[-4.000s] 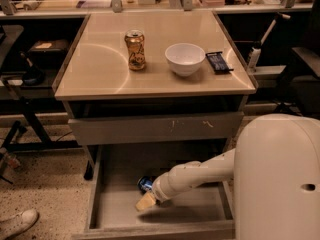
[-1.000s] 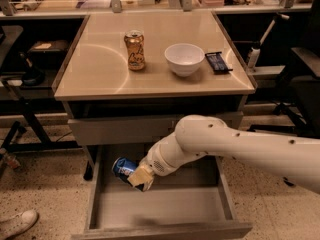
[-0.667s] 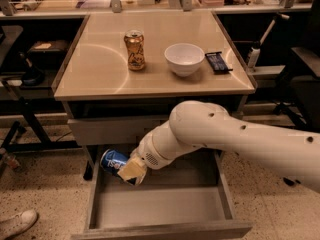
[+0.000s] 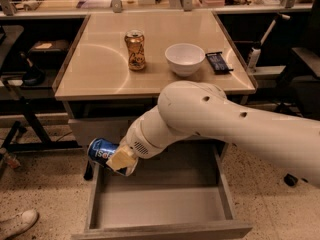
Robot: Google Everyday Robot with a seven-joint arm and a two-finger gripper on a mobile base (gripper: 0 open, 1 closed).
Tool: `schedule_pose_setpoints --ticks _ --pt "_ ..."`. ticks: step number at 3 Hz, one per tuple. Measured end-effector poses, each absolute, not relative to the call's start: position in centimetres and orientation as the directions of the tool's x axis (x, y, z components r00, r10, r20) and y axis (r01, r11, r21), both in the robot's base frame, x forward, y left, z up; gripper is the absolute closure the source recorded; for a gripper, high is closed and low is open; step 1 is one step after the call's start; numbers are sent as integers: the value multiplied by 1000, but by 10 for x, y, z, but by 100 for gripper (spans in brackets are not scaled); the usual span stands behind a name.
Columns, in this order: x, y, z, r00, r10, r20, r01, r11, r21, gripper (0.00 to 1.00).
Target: Pick pepsi can from middle drawer and place on counter
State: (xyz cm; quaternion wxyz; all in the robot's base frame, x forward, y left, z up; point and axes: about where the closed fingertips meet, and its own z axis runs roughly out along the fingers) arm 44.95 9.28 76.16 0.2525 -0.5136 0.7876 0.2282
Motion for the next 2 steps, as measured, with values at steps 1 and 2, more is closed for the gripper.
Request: schedule_pose_setpoints --ticks 1,2 --pt "478 105 796 -305 -679 -668 -929 365 53 100" --pt "516 116 841 -263 -671 -693 -930 367 -3 100"
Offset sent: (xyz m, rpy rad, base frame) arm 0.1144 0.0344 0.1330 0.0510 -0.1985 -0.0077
